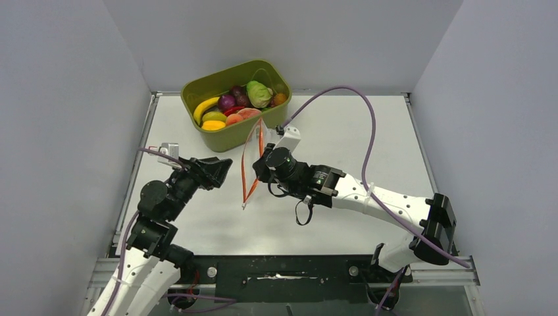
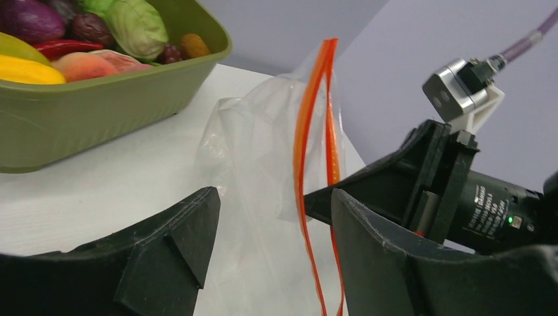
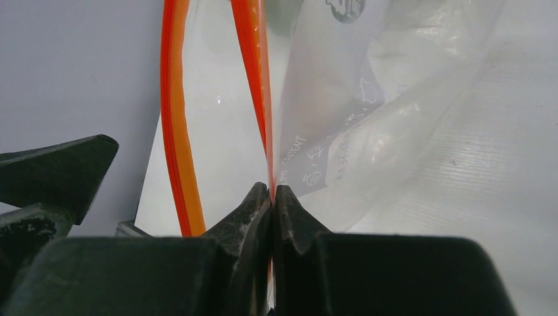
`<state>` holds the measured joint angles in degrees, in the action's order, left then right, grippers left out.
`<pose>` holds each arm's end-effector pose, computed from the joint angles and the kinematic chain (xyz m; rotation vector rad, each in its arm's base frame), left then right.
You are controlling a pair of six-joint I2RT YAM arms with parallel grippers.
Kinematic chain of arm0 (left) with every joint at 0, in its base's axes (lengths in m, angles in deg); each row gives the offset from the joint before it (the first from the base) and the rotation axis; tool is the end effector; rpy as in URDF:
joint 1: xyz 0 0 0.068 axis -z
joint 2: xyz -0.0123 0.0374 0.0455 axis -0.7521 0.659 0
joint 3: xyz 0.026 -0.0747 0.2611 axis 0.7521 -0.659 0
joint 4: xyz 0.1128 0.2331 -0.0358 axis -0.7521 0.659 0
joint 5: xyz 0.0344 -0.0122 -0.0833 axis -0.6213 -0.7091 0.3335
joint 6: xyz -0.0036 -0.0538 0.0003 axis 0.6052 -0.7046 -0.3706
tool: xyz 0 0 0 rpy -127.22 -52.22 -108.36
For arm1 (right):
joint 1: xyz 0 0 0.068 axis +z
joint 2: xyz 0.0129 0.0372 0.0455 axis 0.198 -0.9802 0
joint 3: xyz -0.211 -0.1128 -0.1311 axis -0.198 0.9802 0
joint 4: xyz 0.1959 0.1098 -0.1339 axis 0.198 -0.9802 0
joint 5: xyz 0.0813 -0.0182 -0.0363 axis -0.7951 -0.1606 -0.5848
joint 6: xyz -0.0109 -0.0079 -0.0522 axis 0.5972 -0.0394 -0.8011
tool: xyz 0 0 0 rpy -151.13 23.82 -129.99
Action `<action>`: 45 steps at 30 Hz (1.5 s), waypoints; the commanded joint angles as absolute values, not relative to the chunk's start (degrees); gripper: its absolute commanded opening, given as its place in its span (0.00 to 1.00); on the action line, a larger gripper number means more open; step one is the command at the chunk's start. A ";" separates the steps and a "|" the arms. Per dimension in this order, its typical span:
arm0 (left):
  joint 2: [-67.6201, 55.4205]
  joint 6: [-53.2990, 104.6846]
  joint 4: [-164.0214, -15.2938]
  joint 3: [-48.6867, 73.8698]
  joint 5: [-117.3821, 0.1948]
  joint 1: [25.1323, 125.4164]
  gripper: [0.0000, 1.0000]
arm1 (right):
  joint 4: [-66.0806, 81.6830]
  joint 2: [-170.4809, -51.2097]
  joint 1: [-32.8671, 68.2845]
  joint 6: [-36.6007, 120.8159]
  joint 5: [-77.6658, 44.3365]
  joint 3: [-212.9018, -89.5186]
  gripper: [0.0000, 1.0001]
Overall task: Place the food in the zip-top bag and seal the zipper
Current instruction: Open the zipper of the food storage bag at the center of the board.
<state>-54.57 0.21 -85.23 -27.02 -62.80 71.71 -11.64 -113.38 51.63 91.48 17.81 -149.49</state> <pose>0.1205 -0.0537 0.3231 -0.1355 1.5745 -0.8848 0.1657 0.2905 0.3412 0.1652 2.1222 0.8014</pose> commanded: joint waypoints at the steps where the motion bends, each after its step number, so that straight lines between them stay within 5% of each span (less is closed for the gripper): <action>1: -52.68 0.35 -97.55 -28.47 -51.37 71.76 0.63 | -6.53 -111.25 51.83 93.10 17.56 -149.02 0.00; 16: -45.47 0.09 -105.92 -33.11 -48.97 71.89 0.64 | -5.04 -112.09 51.79 91.65 13.57 -148.76 0.00; 19: -44.86 0.63 -106.60 -33.33 -47.91 71.89 0.50 | -5.61 -112.05 51.86 91.59 13.48 -148.79 0.00; 24: -47.14 4.41 -98.30 -30.83 -55.80 71.89 0.01 | -13.44 -110.04 51.53 91.97 19.35 -149.15 0.00; 29: -49.03 8.99 -89.38 -28.01 -65.27 71.89 0.00 | -20.92 -102.91 49.97 94.96 25.31 -144.48 0.00; 35: -46.88 9.10 -87.92 -26.80 -62.95 71.89 0.00 | -21.53 -97.85 50.08 97.26 24.57 -140.54 0.00; 45: -46.25 0.83 -95.93 -28.66 -54.82 71.89 0.00 | -17.59 -103.88 49.97 93.62 23.51 -145.60 0.31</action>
<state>-45.43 4.02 -89.53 -29.43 -57.64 72.28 -20.49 -101.82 50.16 95.72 21.43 -141.27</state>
